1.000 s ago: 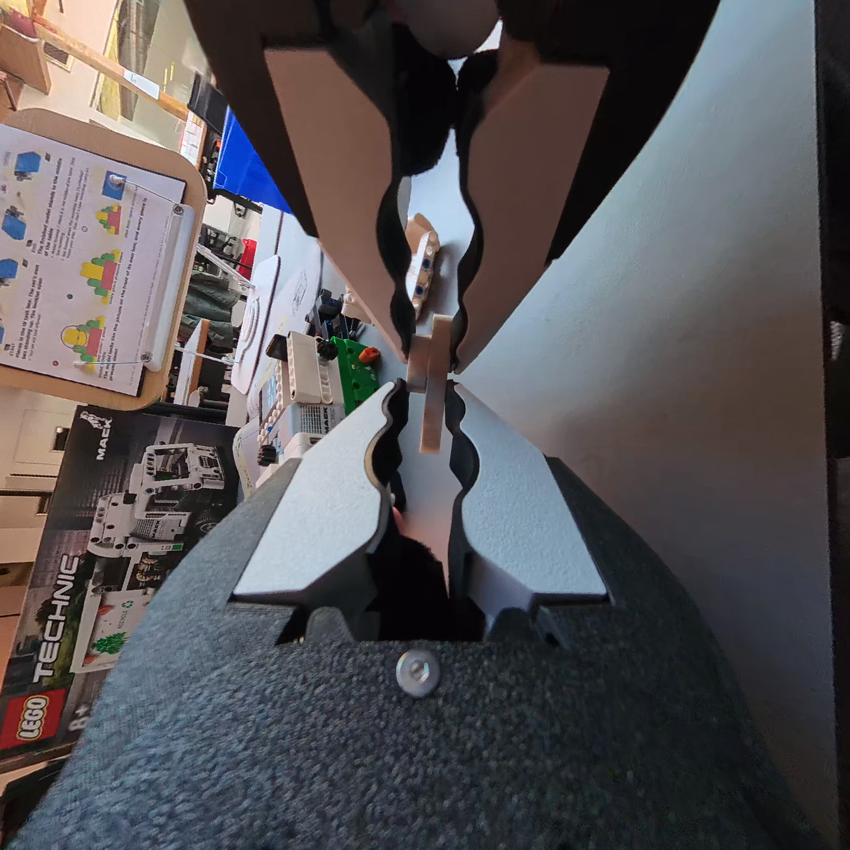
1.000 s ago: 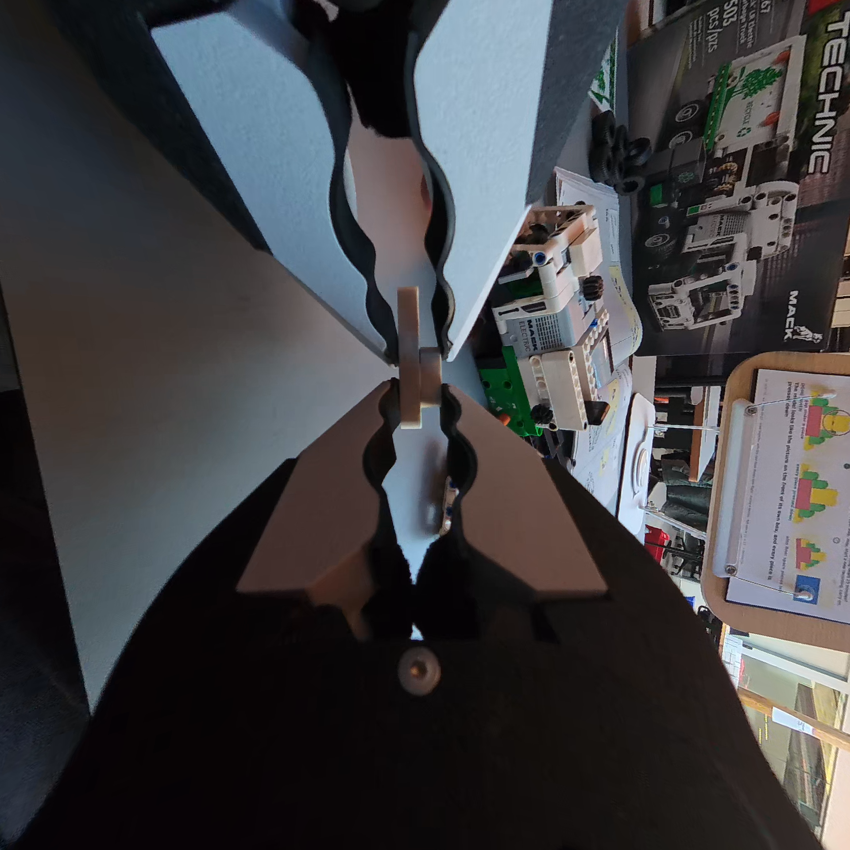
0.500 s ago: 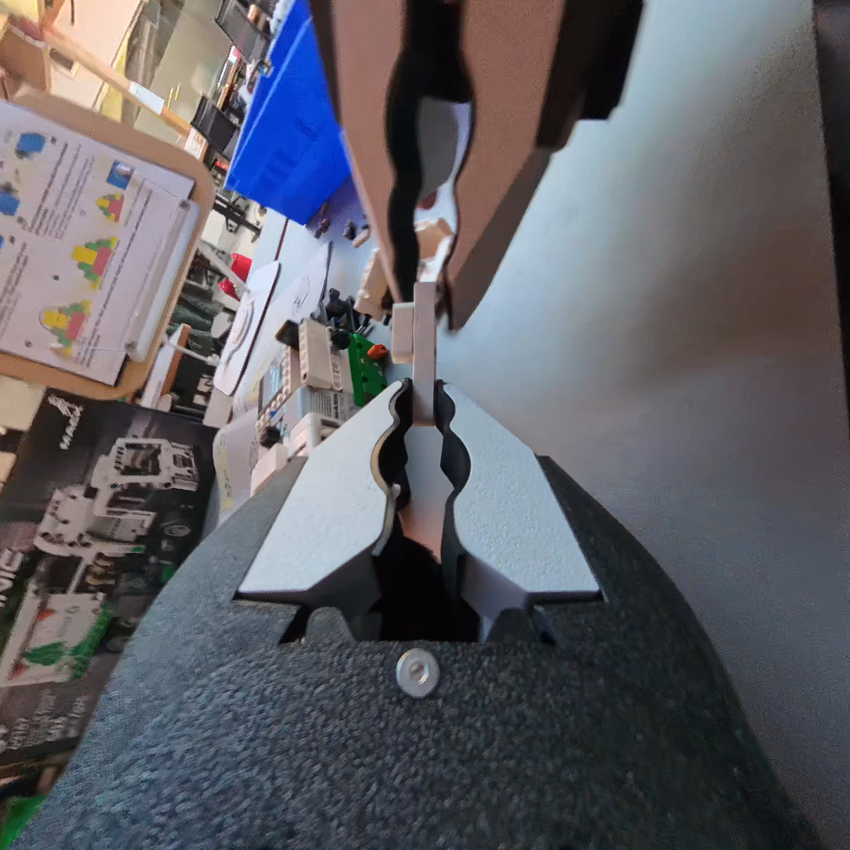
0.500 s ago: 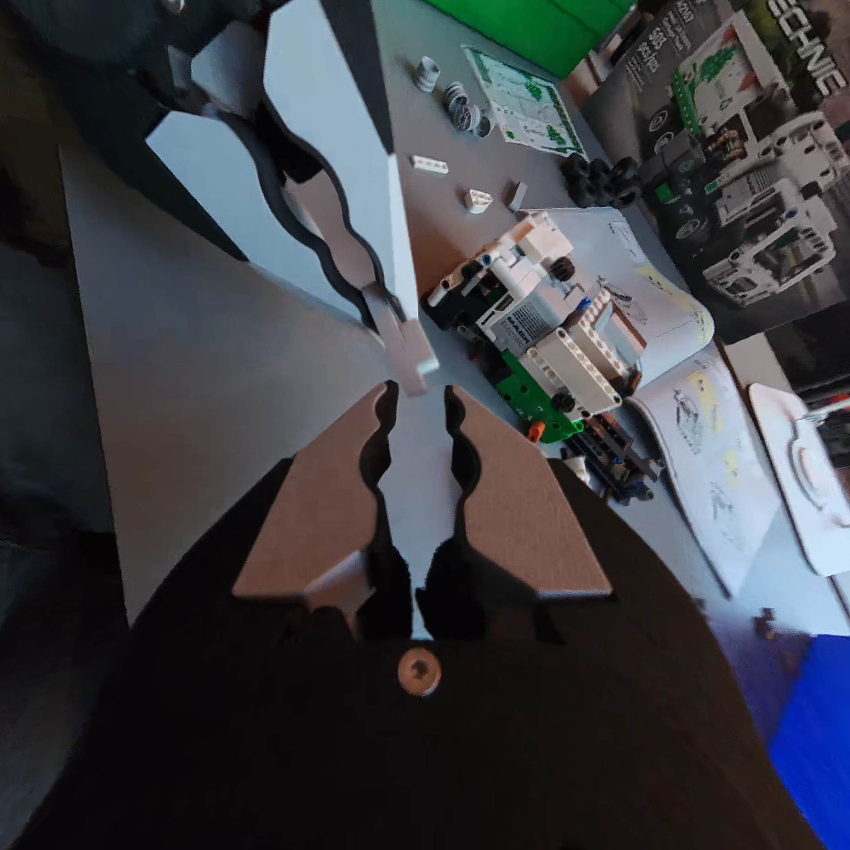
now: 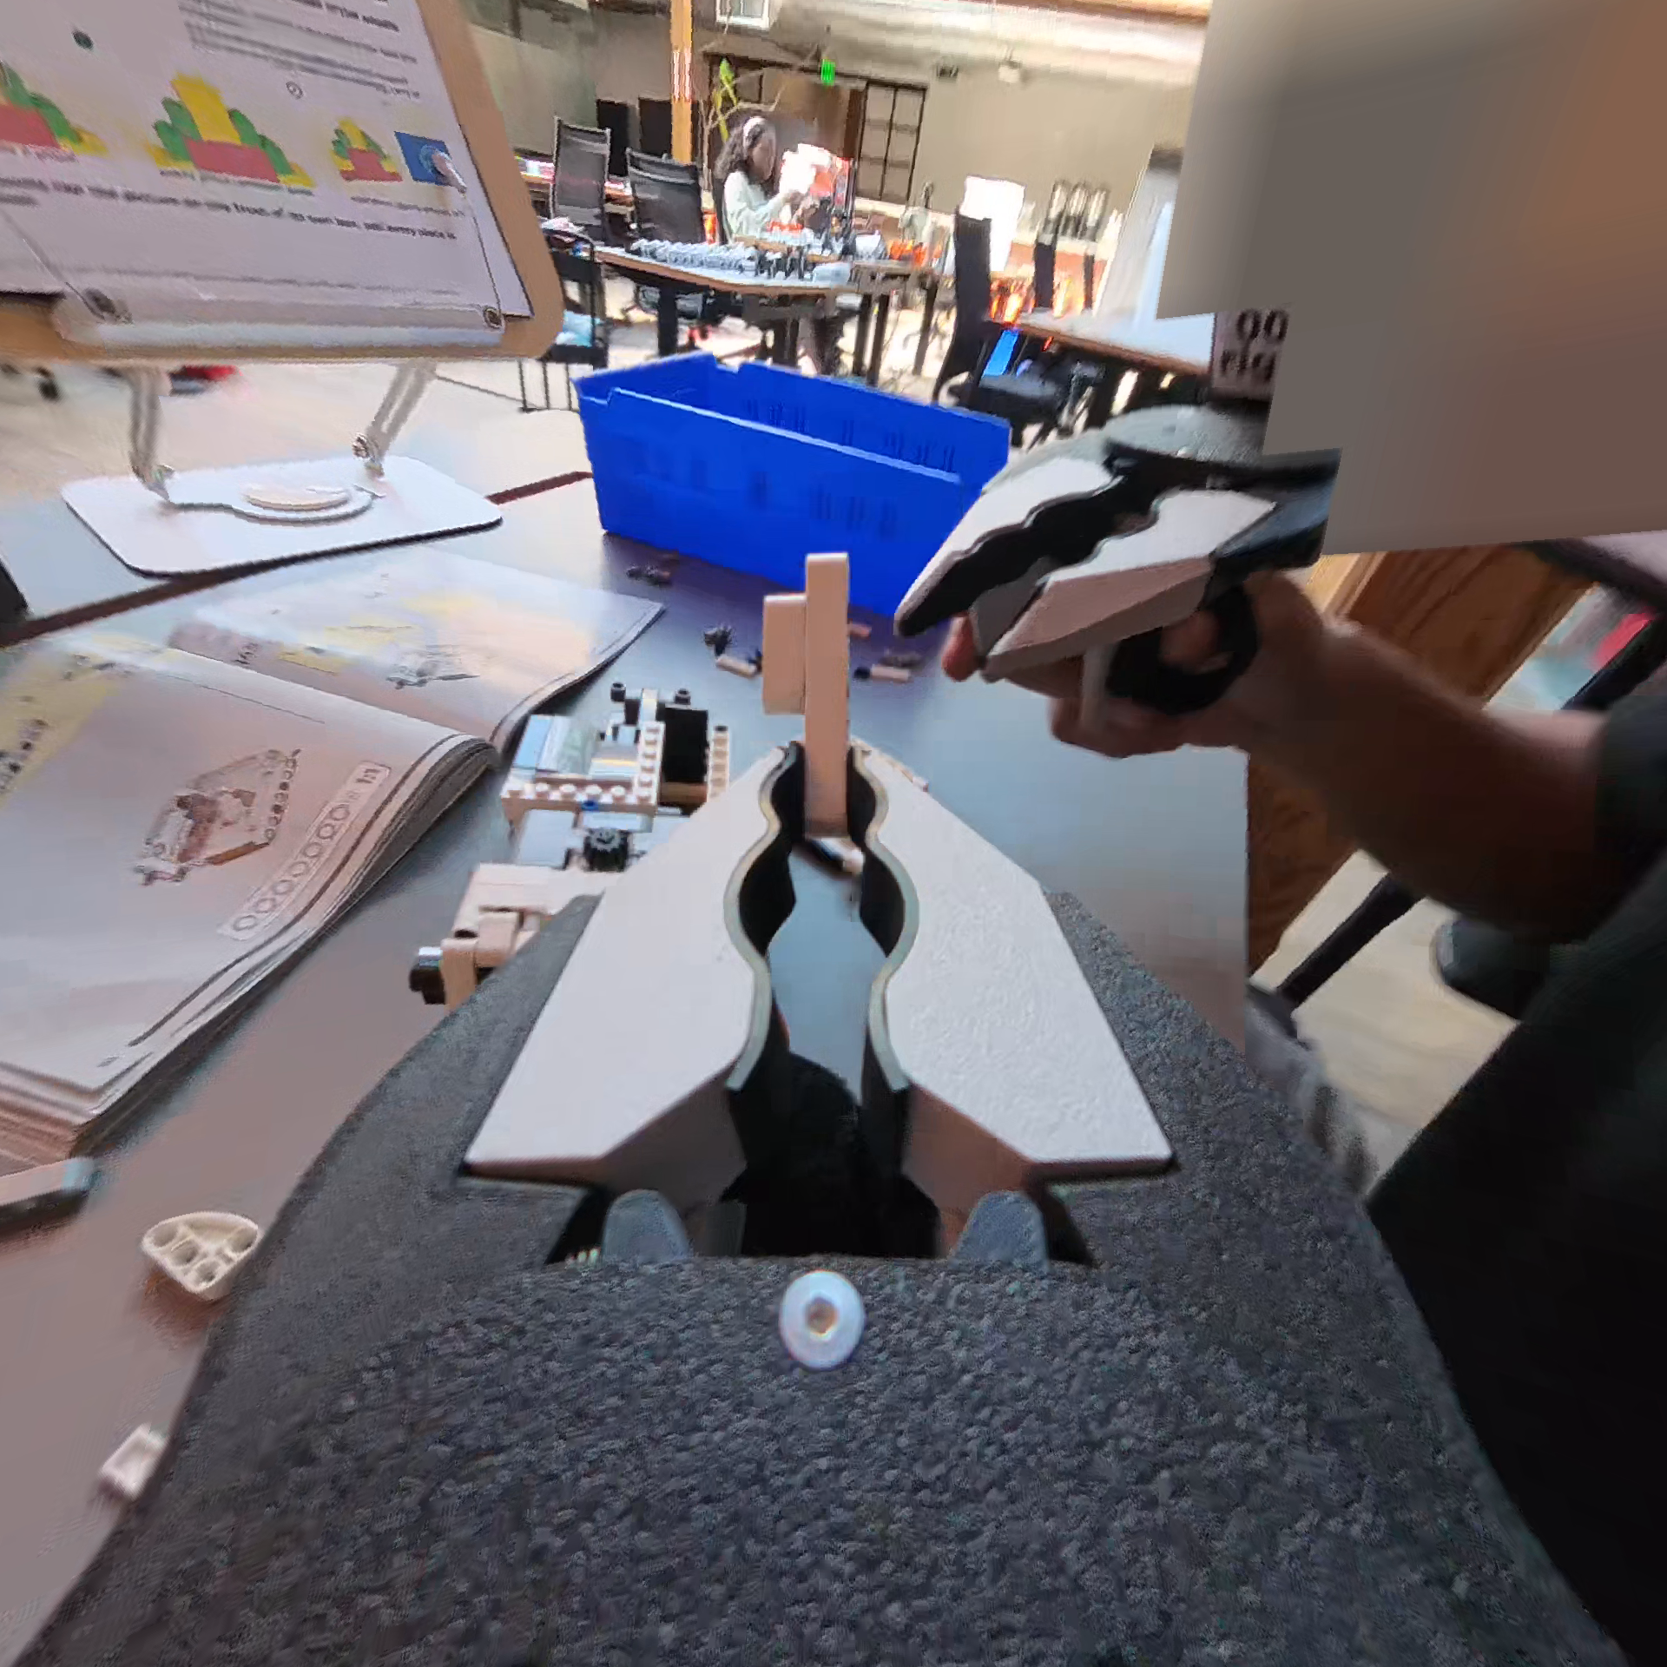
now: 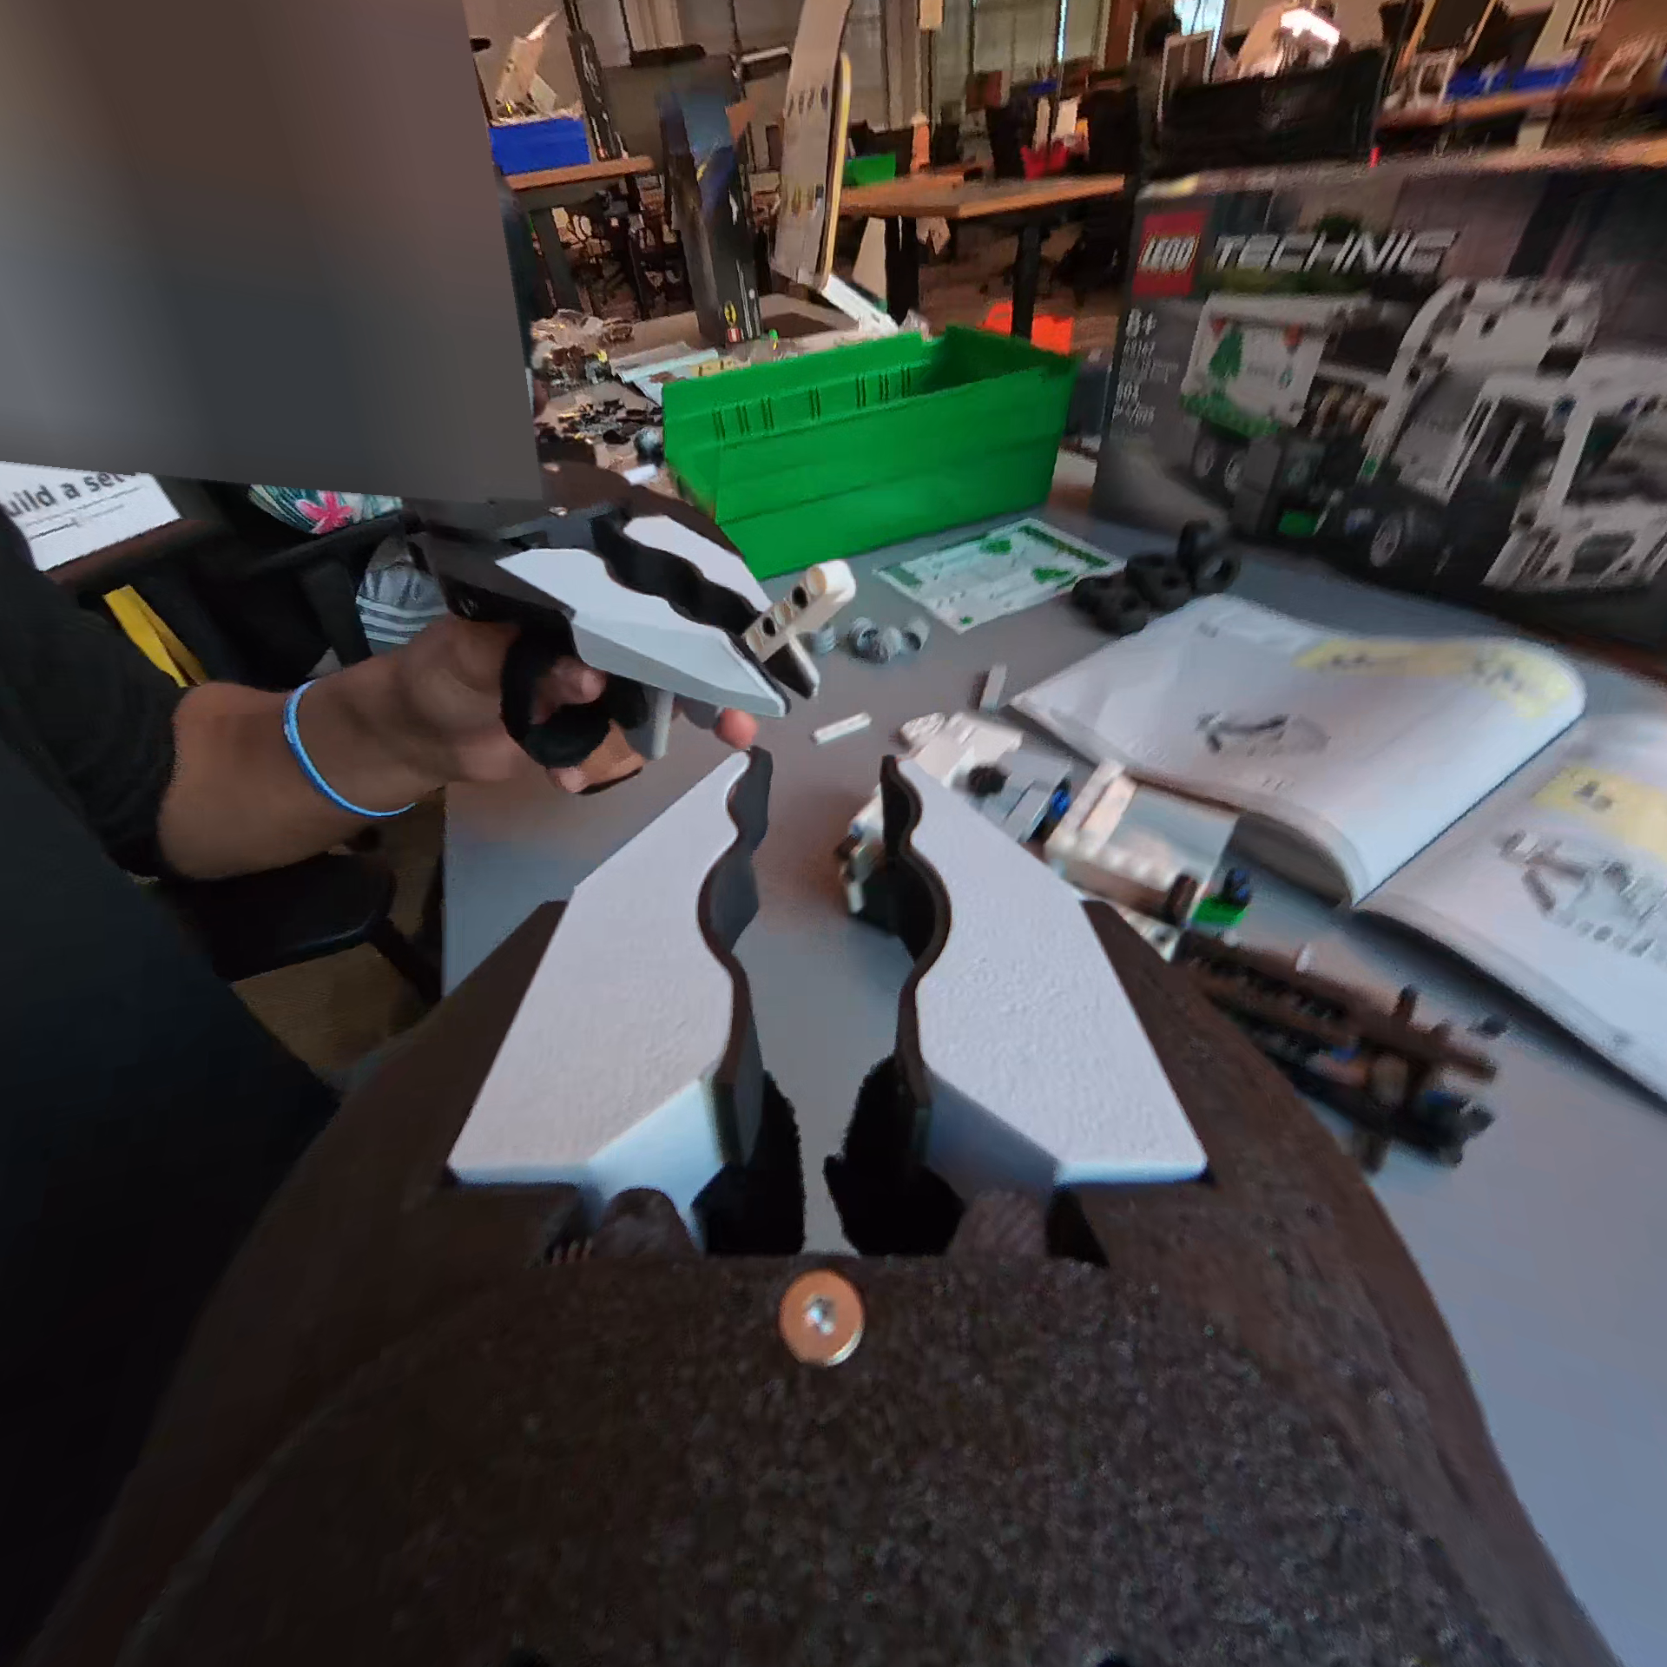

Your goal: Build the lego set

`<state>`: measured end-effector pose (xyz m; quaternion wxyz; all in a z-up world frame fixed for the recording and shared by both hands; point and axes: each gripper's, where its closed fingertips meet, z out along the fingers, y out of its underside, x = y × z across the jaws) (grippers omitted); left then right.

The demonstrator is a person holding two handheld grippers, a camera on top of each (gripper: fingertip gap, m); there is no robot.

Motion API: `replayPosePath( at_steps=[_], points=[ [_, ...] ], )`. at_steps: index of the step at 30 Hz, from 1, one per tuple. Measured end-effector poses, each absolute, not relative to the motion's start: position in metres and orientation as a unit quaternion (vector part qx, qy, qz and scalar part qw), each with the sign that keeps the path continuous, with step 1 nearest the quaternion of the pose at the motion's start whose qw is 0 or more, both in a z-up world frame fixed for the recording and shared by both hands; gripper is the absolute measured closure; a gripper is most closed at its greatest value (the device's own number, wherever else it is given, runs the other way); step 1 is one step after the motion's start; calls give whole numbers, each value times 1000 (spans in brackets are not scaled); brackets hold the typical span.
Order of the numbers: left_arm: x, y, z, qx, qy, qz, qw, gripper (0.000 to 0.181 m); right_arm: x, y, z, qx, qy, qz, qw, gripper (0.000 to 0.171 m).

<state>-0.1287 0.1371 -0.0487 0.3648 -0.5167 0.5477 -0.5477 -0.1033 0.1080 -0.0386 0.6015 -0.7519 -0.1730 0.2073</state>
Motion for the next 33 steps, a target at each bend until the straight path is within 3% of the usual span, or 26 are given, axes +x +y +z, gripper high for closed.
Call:
replayPosePath(
  at_steps=[9,14,21,33],
  points=[
    [-100,252,-33,-581,468,-570,344,174,-29,211,-27,-764,-256,192,559,147],
    [-96,304,-44,-582,490,-494,421,174,24,220,-62,-794,-191,142,559,146],
    [-104,312,-69,-598,493,-476,415,174,110,201,-92,-834,-63,-5,548,151],
    [-106,309,-84,-591,526,-444,421,174,110,197,-95,-826,-79,-37,557,160]
  ],
)
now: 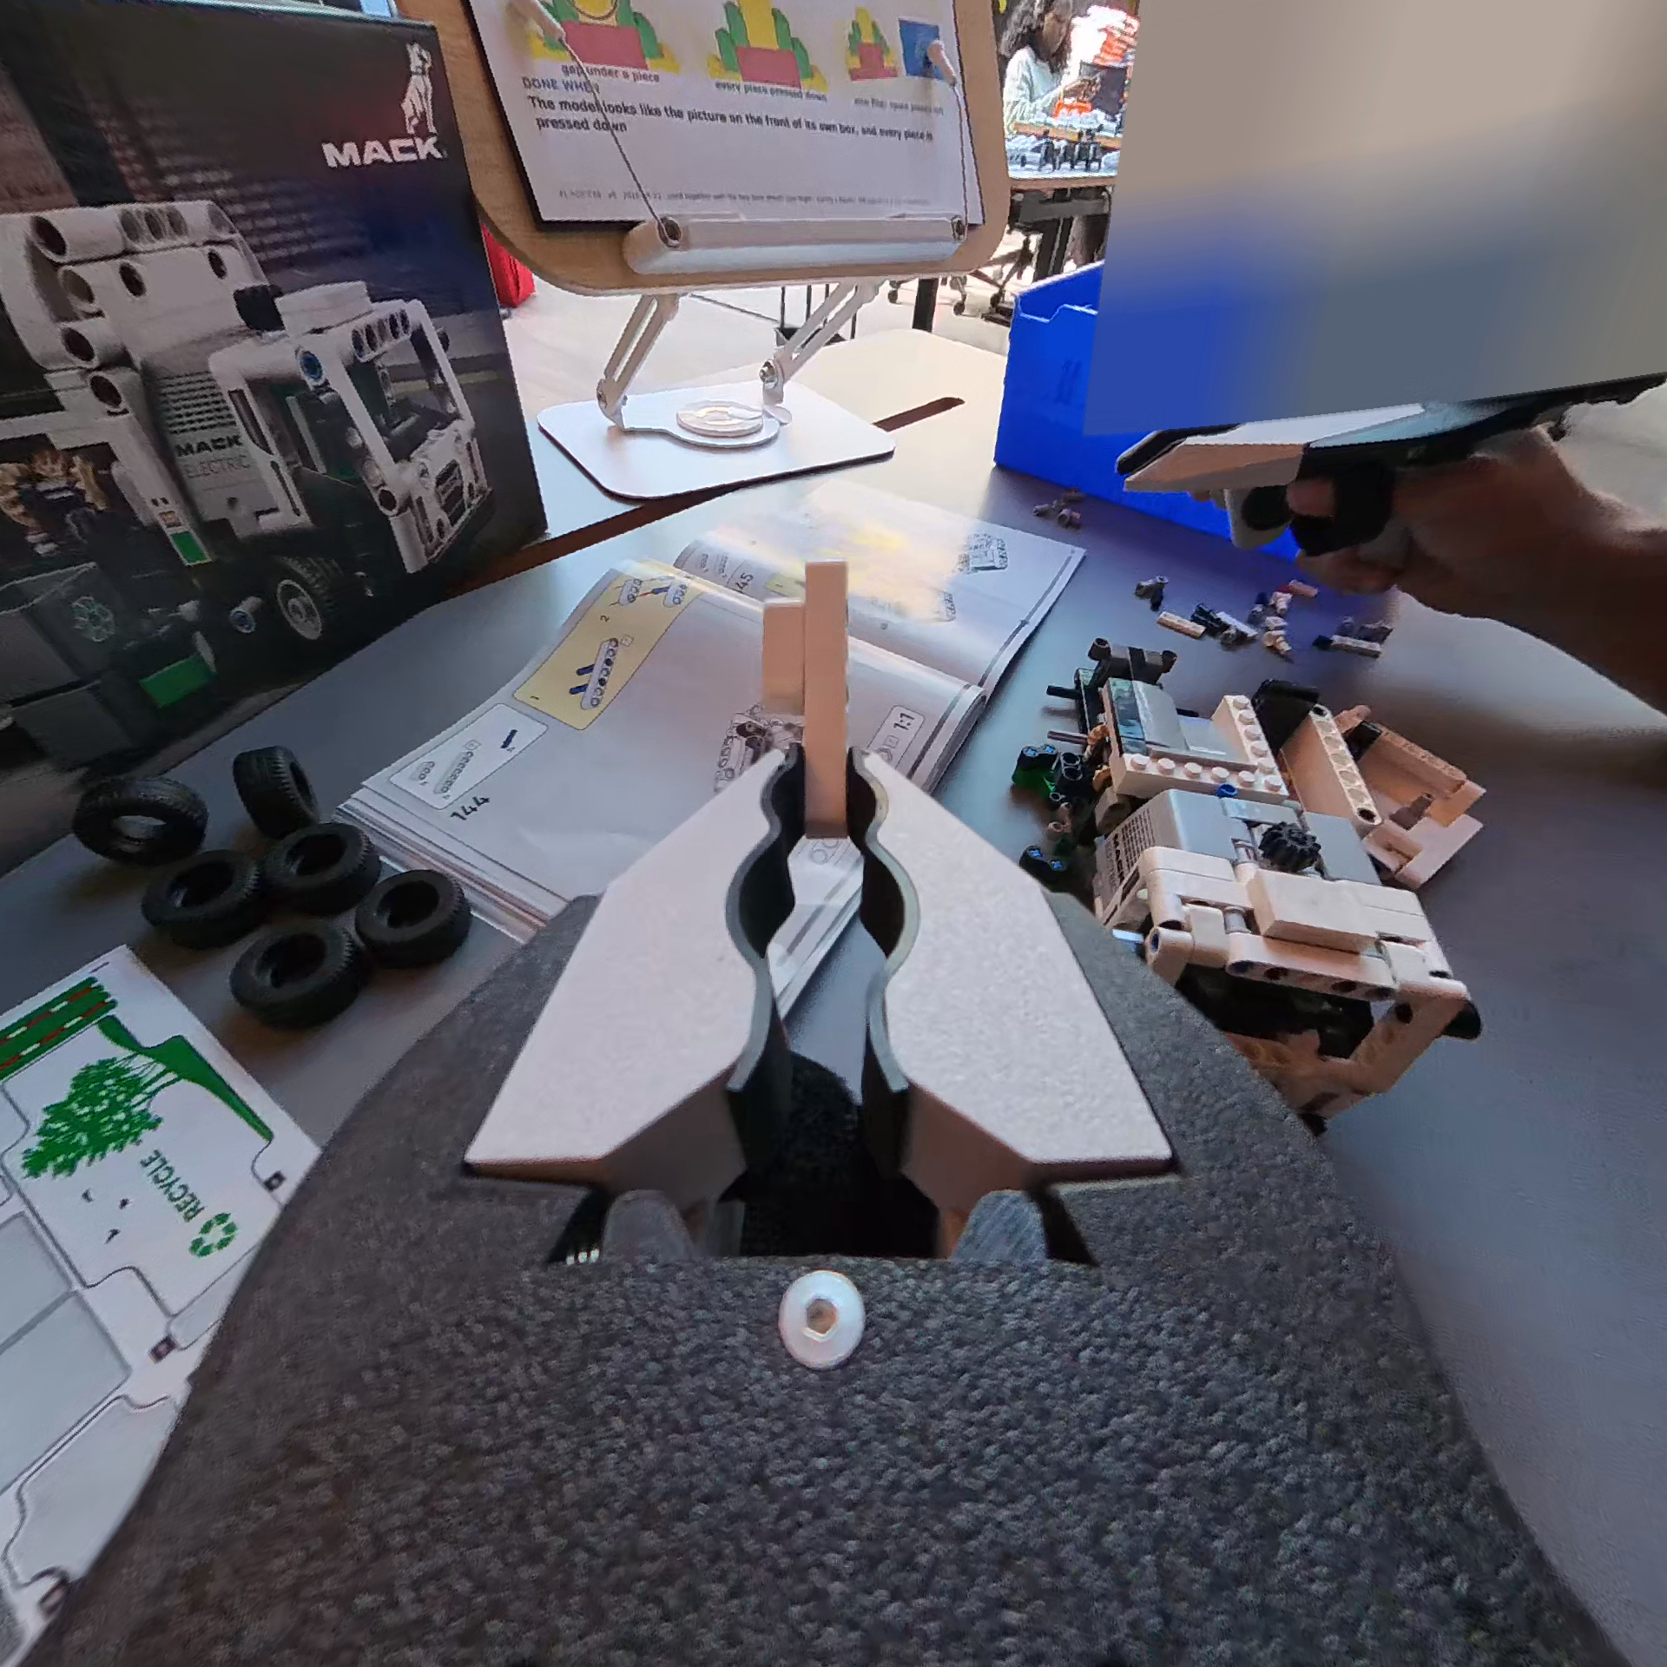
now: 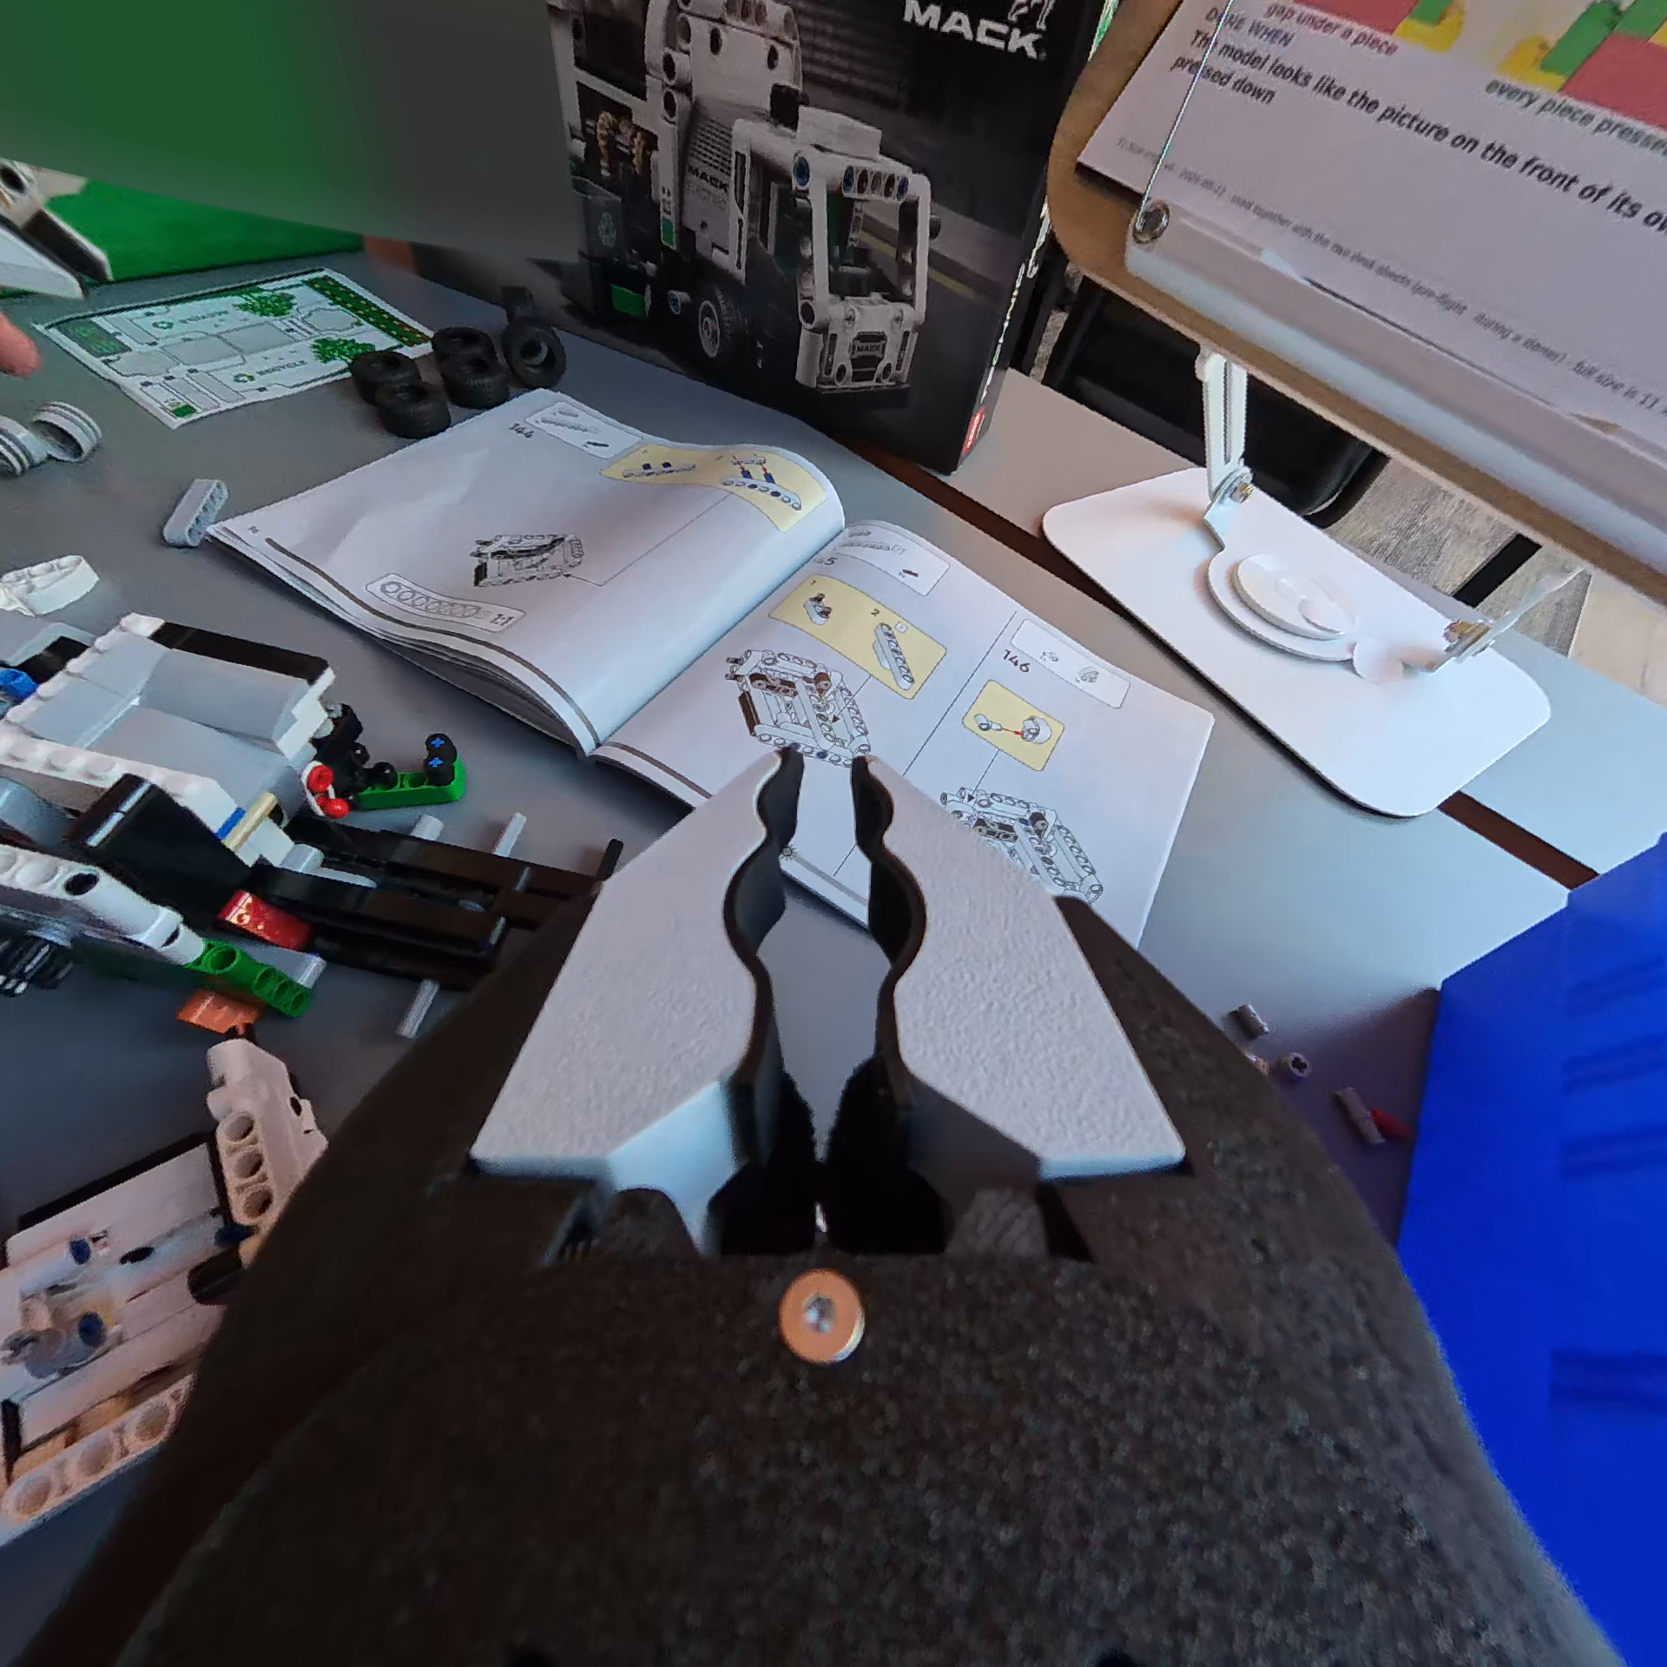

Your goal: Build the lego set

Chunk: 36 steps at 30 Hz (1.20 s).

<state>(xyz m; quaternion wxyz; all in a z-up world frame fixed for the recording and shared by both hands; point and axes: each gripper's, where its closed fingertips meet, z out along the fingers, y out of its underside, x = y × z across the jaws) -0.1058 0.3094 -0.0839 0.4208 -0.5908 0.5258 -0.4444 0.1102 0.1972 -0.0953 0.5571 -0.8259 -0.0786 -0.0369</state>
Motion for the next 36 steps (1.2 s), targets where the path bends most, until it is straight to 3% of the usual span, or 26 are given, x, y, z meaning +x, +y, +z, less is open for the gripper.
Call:
replayPosePath(
  at_steps=[11,14,20,24,26,29,32,36],
  points=[
    [-101,305,-67,-626,420,-547,364,174,74,201,-83,-801,-104,31,588,159],
    [-95,284,-42,-605,376,-618,333,175,18,203,-52,-779,-129,118,602,142],
    [-81,234,5,-564,204,-779,182,174,-90,204,-17,-746,-208,-18,632,142],
    [-80,200,13,-540,144,-823,98,174,-97,195,-1,-712,-164,-100,675,141],
    [-83,184,16,-531,145,-831,76,175,-100,180,8,-690,-167,-84,699,149],
    [-88,169,3,-555,208,-797,111,174,-85,156,23,-685,-117,31,719,152],
    [-92,154,-7,-562,288,-752,189,175,-79,151,20,-710,-63,186,676,136],
    [-92,136,-16,-558,364,-696,268,175,-94,152,6,-735,-75,181,649,140]
  ],
)
